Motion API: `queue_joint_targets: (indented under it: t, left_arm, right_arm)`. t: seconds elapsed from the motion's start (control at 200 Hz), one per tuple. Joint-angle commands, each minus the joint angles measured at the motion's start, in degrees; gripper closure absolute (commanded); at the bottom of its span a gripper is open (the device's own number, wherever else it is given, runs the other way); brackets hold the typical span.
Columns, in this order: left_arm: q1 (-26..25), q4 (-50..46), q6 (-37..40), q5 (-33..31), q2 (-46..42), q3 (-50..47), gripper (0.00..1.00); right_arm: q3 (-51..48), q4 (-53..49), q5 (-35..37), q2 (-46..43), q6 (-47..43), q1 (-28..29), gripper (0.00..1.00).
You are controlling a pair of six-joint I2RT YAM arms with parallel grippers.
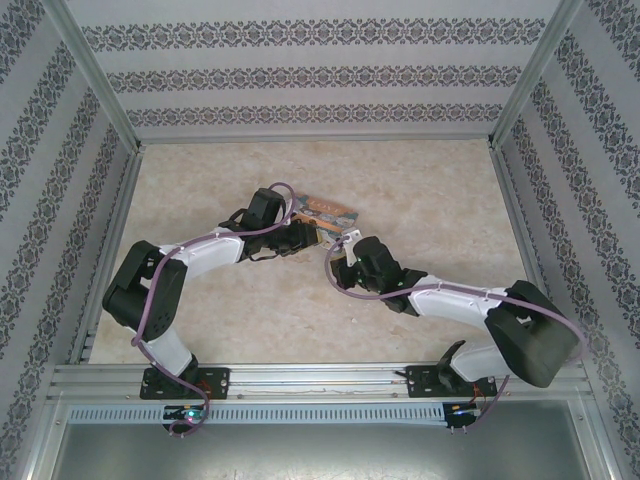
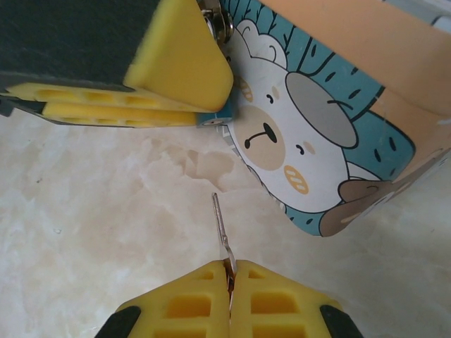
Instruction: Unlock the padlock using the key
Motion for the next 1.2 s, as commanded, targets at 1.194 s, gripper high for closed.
queue_joint_targets:
  t: [1.194]
  left_arm:
    - [-0.87, 1.13, -0.35, 1.43, -2.55, 1.64, 0.76]
  right_arm:
    - [5.01, 9.11, 4.81, 8.51, -1.52, 0.90, 1.00]
